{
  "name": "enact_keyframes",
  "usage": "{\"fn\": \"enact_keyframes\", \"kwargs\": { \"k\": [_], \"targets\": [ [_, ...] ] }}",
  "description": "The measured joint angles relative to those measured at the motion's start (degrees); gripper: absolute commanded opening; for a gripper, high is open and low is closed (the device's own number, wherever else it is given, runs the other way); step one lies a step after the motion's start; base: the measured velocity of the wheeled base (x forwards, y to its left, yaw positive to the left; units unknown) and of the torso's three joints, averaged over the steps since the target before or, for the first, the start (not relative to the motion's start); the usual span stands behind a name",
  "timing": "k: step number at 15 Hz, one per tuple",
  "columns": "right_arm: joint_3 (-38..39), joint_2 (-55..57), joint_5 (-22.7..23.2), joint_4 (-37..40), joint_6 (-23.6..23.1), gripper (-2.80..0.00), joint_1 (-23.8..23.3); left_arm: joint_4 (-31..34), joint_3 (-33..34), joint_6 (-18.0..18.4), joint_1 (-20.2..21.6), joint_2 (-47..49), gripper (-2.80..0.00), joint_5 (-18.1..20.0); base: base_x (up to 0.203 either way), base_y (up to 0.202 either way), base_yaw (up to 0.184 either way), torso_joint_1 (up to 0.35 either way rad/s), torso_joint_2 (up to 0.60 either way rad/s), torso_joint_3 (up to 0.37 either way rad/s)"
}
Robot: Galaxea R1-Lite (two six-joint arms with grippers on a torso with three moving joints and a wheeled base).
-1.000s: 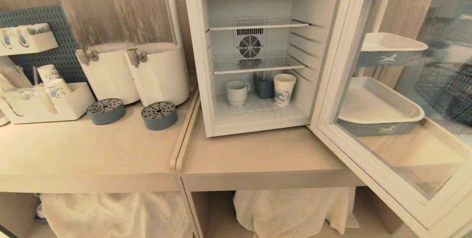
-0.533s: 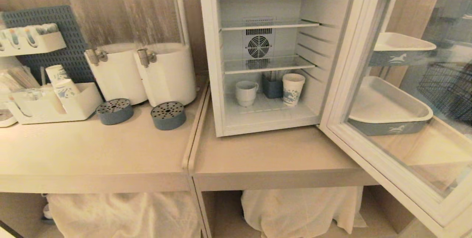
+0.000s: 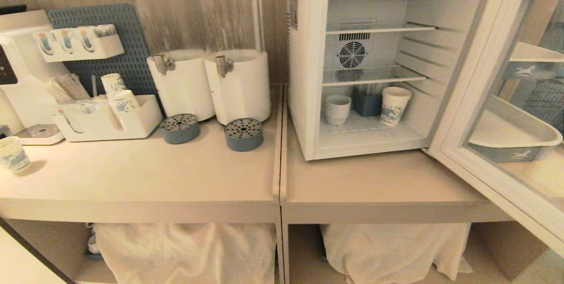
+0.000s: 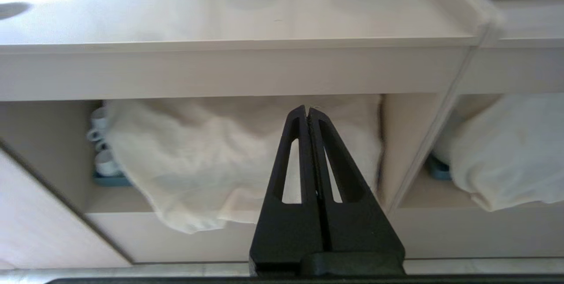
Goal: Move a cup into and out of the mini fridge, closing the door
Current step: Take the ceramic cup out of the freezer
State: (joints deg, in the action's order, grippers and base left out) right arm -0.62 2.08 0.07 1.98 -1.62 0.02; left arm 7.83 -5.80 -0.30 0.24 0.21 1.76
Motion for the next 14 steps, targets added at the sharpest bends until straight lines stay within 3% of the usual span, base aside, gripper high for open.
{"fn": "enact_keyframes", "kwargs": {
  "k": [8, 14],
  "targets": [
    [0.0, 0.0, 0.0, 0.0, 0.0, -2.8, 0.0, 0.0, 0.0, 0.1, 0.0, 0.0, -2.8, 0.0, 0.0, 0.176, 0.012, 0.004, 0.0, 0.003],
    [0.0, 0.0, 0.0, 0.1, 0.0, -2.8, 0.0, 0.1, 0.0, 0.2, 0.0, 0.0, -2.8, 0.1, 0.0, 0.0, 0.0, 0.0, 0.0, 0.0]
  ]
}}
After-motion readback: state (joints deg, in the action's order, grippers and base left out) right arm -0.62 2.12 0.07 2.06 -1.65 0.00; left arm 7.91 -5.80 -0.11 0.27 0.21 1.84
